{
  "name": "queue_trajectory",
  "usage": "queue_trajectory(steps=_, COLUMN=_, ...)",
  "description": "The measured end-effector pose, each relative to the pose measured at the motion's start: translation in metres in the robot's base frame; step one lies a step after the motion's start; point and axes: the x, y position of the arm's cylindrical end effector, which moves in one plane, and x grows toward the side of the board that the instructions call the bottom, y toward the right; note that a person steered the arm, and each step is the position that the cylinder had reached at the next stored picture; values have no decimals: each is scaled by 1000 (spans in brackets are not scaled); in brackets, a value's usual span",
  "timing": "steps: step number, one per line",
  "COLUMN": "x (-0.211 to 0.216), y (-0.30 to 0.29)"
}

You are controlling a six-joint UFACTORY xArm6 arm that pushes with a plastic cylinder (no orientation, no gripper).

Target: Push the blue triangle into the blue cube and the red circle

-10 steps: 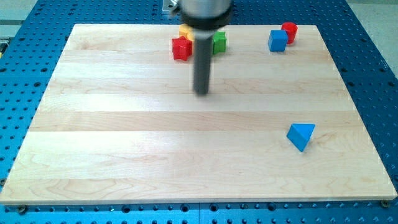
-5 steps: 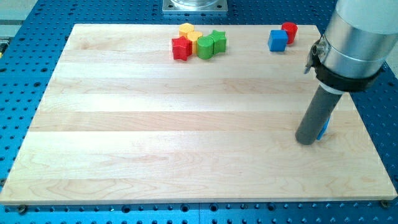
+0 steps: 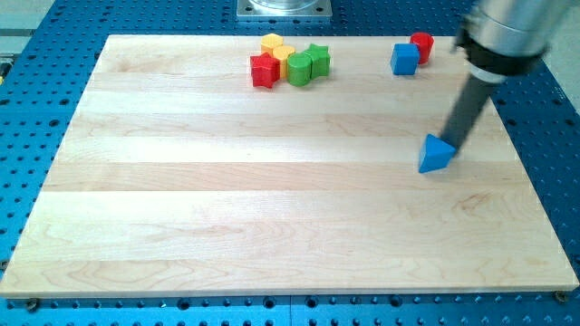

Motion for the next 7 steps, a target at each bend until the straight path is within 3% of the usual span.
queue_trajectory(steps=1, x=3, y=-10)
queue_trajectory(steps=3, x=60, y=54)
queue_trajectory(steps=4, x=82, y=5)
queue_trajectory(steps=7, x=-4, y=-15)
